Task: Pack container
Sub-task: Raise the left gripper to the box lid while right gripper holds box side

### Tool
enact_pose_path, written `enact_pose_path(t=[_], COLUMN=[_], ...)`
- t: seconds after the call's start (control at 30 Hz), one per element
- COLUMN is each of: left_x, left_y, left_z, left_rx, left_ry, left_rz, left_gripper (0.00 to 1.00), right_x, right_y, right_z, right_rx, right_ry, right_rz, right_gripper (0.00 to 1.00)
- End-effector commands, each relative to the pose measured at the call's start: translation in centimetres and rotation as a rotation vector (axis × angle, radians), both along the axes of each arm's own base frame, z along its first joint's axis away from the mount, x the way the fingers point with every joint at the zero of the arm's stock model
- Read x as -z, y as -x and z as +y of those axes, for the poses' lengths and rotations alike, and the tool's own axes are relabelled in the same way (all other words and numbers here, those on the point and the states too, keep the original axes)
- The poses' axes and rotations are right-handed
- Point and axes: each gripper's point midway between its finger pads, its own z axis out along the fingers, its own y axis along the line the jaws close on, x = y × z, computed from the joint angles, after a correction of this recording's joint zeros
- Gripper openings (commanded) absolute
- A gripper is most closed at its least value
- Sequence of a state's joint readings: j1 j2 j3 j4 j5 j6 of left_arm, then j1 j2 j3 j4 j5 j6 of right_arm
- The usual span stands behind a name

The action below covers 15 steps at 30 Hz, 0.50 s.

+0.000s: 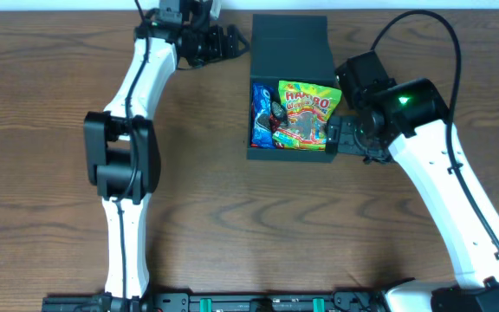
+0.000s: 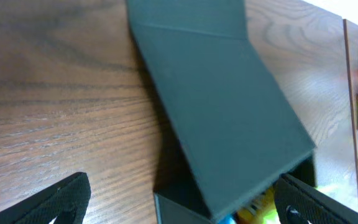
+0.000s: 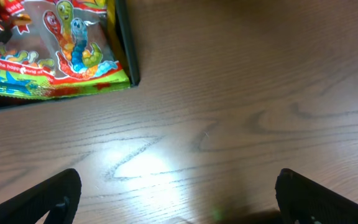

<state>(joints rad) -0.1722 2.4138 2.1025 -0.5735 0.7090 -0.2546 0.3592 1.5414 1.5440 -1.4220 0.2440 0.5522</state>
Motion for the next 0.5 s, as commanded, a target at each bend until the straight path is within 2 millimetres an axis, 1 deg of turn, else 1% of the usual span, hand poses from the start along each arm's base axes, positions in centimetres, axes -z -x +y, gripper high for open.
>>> enact_pose_path(t=[0.0, 0.07, 0.2, 0.33, 0.47], left_x=[0.5, 1.5, 3.0, 3.4, 2.5], left_y=[-0.6, -0.7, -0.3, 0.1, 0.4], left_z=[-1.5, -2.5, -5.3, -7.2, -9.0], left_rx=[0.019, 0.021, 0.075, 0.111, 0.187], left_ry=[0.083, 0.117, 0.154, 0.162, 0.199], left_rz=[0.016, 0.038, 0.033, 0.012, -0.051], left_gripper=[0.95, 0.95, 0.95, 0.95, 0.95], right_x=[-0.3, -0.3, -0.2, -0.2, -0.1], right_y=[-0.1, -0.2, -0.3, -0.2, -0.2], right_z=[-0.5, -0.5, -0.5, -0.5, -0.7], right_rx=[0.027, 0.027, 0.027, 0.026, 0.026], right_ry=[0.012, 0.011, 0.009, 0.011, 0.026], right_rz=[-0.023, -0.026, -0.030, -0.027, -0.026], right_gripper=[0.99, 0.99, 0.99, 0.99, 0.99])
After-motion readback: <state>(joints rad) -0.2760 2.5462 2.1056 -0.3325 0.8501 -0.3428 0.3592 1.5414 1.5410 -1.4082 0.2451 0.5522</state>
